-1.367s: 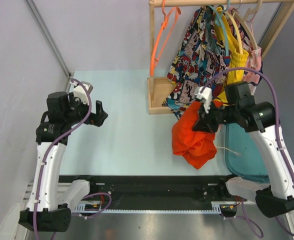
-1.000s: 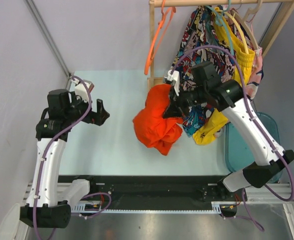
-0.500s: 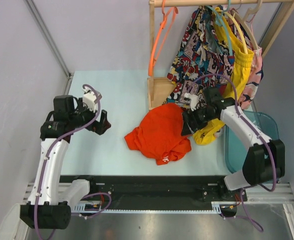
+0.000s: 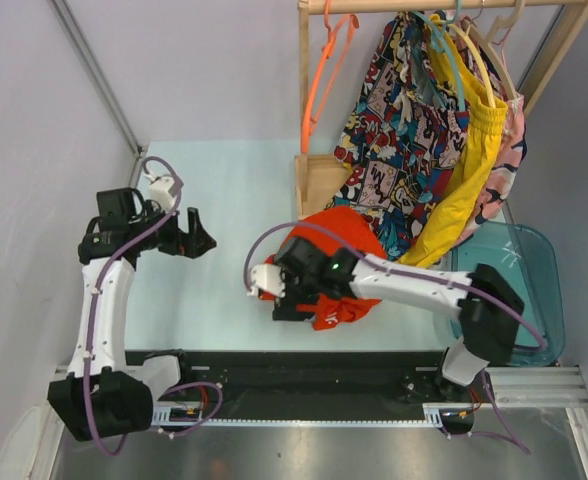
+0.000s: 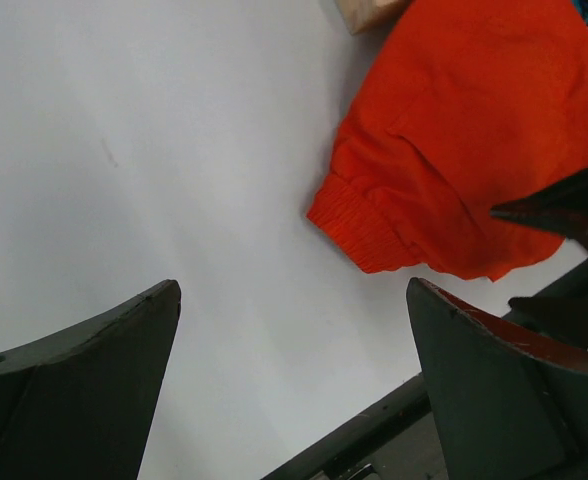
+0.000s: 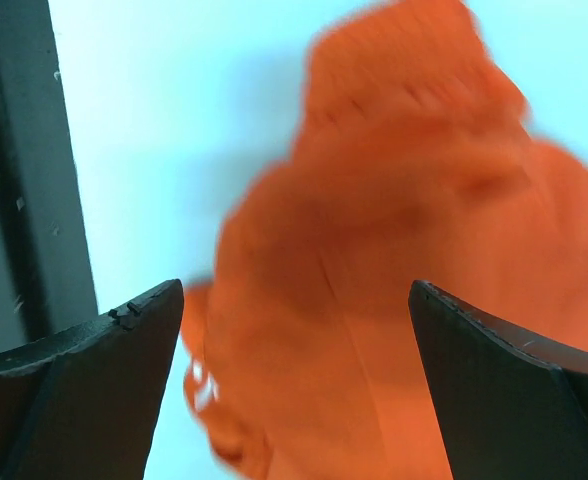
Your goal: Place the shorts on the hanger
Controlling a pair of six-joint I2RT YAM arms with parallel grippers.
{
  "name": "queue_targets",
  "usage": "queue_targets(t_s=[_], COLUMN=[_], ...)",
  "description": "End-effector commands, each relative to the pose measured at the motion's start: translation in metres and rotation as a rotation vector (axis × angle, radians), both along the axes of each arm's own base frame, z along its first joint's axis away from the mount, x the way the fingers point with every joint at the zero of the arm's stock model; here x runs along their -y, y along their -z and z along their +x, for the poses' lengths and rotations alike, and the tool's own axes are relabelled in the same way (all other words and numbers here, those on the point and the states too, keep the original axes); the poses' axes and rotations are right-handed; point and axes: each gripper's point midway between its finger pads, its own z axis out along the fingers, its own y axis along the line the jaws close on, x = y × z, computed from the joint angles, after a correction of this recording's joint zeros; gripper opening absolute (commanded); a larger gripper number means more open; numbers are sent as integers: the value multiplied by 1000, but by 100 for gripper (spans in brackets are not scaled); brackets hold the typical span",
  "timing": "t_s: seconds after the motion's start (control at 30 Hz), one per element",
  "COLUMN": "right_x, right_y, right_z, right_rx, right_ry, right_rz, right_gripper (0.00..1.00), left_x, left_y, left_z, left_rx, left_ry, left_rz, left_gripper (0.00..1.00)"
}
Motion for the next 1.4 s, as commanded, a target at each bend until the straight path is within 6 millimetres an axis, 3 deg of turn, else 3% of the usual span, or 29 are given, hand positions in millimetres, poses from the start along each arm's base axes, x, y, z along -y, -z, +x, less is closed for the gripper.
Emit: queue_targets(t_s=[0.0,0.03,0.17,0.27,0.37,0.4,0.43,0.47,0.5,0.53,0.6,0.63,0.7,0.73,0.8,0.83,0.93,1.03,1.1,1.27,1.33,1.37], right_x=[-40,-42,-47,-42,-39,-40,-44,-44,-44,-50,-46,-45,-32,-26,-11,-5,7,13,10,8,1,-3], right_y=[7,24,48,51,39,19,7,-8,-38,-58,-101,-141,-186,-219,-251,-277,-308,-304,-281,-207,-163,-149], right_z=[23,27,52,70,77,76,73,70,65,51,43,20,15,1,-5,-17,-27,-24,-14,38,55,59], right_rx=[195,201,260,287,274,285,270,267,269,220,167,117,84,80,44,54,-17,-138,-245,-350,-371,-377], right_ry=[-28,-18,31,81,87,86,66,59,49,-5,-38,-131,-149,-202,-197,-244,-239,-178,-158,-83,-79,-69], right_rz=[-4,-38,-66,-73,-38,4,43,73,138,211,326,456,589,686,787,860,968,977,940,836,759,732], right_gripper=[100,100,97,81,35,11,0,0,0,0,0,0,0,0,0,0,0,0,0,1,13,47], left_x=[-20,-24,-33,-34,-32,-31,-29,-26,-26,-25,-23,-22,-19,-18,-19,-18,-14,-10,-4,6,6,5], left_y=[-17,-16,-15,-16,-16,-17,-18,-21,-22,-24,-31,-34,-45,-50,-58,-64,-70,-64,-58,-39,-32,-26], left_z=[11,11,9,7,6,5,6,6,7,7,10,10,10,9,11,9,8,5,-1,-18,-20,-22], left_rx=[14,8,7,23,31,34,39,54,60,71,107,119,179,205,267,301,341,336,333,353,357,334], left_ry=[-72,-81,-91,-89,-74,-66,-59,-46,-41,-36,-25,-17,16,23,34,35,53,82,128,237,264,262], left_rz=[-86,-86,-76,-61,-69,-80,-87,-101,-106,-109,-114,-116,-108,-100,-80,-70,-77,-91,-103,-49,-8,2], left_gripper=[100,100,100,100,100,100,99,99,99,99,99,99,99,98,99,99,100,100,99,96,96,96])
